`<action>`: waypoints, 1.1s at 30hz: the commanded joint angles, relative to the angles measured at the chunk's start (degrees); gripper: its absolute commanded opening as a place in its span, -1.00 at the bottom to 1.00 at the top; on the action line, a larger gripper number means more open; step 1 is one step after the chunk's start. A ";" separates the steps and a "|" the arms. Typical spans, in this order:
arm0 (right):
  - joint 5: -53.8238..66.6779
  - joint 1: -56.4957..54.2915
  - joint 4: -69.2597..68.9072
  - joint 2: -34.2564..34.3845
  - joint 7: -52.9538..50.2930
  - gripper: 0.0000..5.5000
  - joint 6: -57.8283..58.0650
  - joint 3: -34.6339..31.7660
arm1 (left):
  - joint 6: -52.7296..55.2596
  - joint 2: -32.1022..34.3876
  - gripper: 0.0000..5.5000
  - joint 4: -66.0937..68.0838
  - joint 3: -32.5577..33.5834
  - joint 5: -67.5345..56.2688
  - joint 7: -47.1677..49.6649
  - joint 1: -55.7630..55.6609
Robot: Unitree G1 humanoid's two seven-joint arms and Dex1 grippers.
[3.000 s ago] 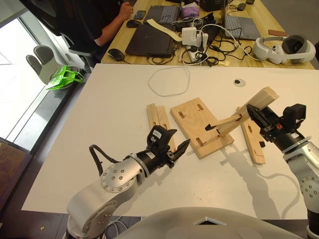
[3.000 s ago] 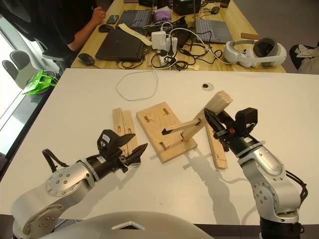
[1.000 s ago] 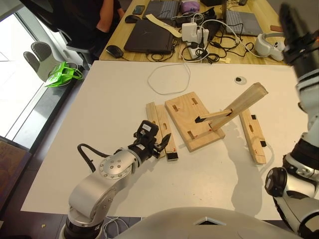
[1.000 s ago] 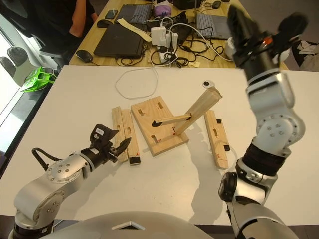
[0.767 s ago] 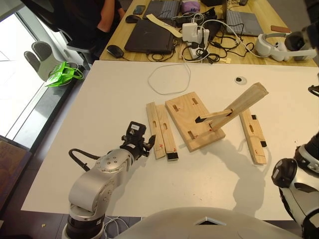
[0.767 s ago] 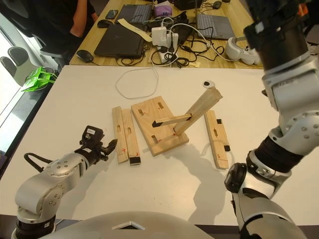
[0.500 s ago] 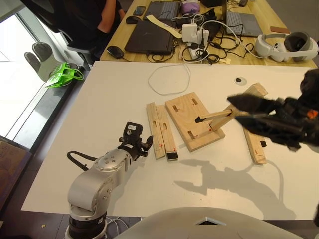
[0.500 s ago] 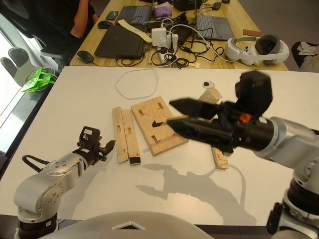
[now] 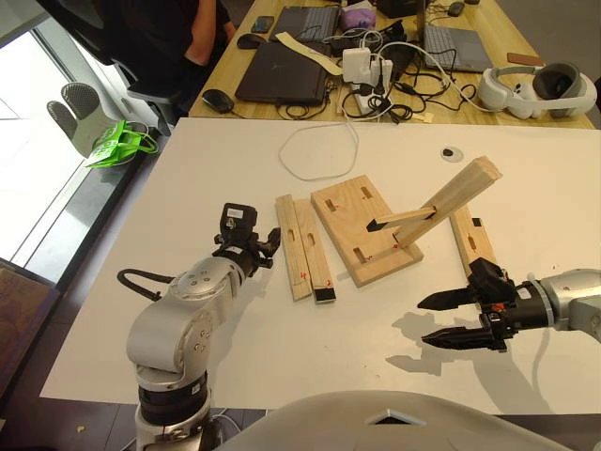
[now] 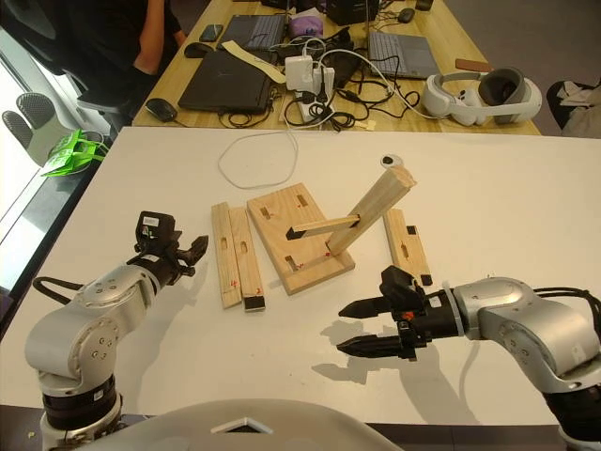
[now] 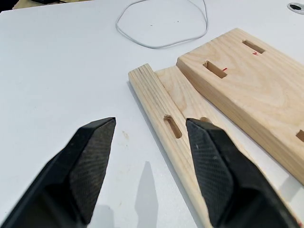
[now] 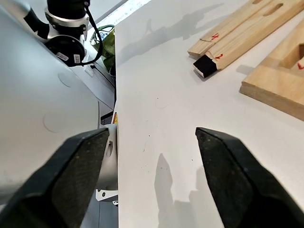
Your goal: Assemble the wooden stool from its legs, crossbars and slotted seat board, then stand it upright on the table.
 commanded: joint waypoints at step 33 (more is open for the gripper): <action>-21.91 -19.65 6.02 37.44 -26.19 0.24 1.76 10.17 | 5.31 -8.20 -0.01 0.85 -3.14 -0.70 -2.17 -6.47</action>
